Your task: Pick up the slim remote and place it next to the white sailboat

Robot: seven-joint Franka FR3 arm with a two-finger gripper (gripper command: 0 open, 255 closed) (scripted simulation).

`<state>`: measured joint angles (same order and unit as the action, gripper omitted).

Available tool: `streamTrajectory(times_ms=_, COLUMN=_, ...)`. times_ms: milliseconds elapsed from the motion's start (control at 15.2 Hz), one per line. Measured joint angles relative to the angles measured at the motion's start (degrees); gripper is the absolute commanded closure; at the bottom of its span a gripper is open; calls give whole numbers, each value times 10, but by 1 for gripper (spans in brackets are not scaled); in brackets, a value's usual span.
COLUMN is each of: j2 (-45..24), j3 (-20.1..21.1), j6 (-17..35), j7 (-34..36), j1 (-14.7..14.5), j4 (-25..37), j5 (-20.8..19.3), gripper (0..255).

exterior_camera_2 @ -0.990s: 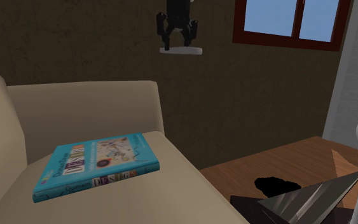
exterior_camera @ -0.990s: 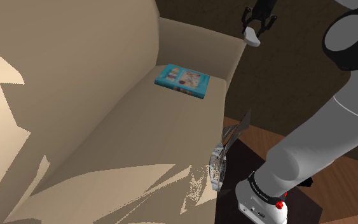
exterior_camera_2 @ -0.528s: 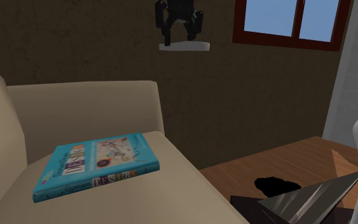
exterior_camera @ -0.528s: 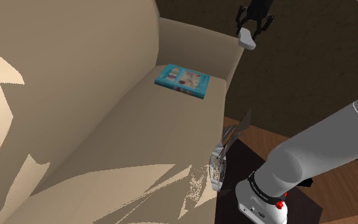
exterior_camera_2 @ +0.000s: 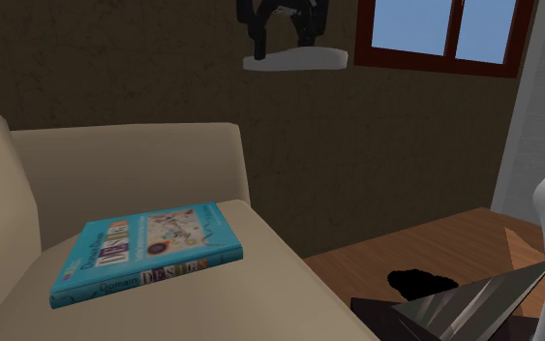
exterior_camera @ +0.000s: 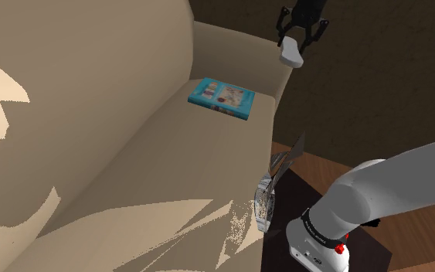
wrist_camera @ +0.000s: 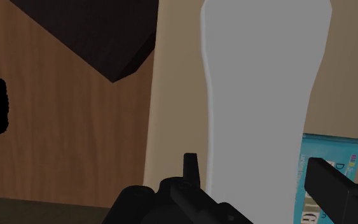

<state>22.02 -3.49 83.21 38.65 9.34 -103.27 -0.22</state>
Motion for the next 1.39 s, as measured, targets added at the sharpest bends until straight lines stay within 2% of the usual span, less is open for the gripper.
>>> streamTrajectory(times_ms=330, j2=51, j3=49, j6=-1, j7=67, j1=-19, j4=-48, j5=17, gripper=255)
streamTrajectory(times_ms=726, j2=85, j3=111, j6=-13, j7=149, j1=-42, j4=-68, j5=47, gripper=255)
streamTrajectory(times_ms=1386, j2=94, j3=221, j6=-22, j7=288, j1=-76, j4=-54, j5=99, gripper=255)
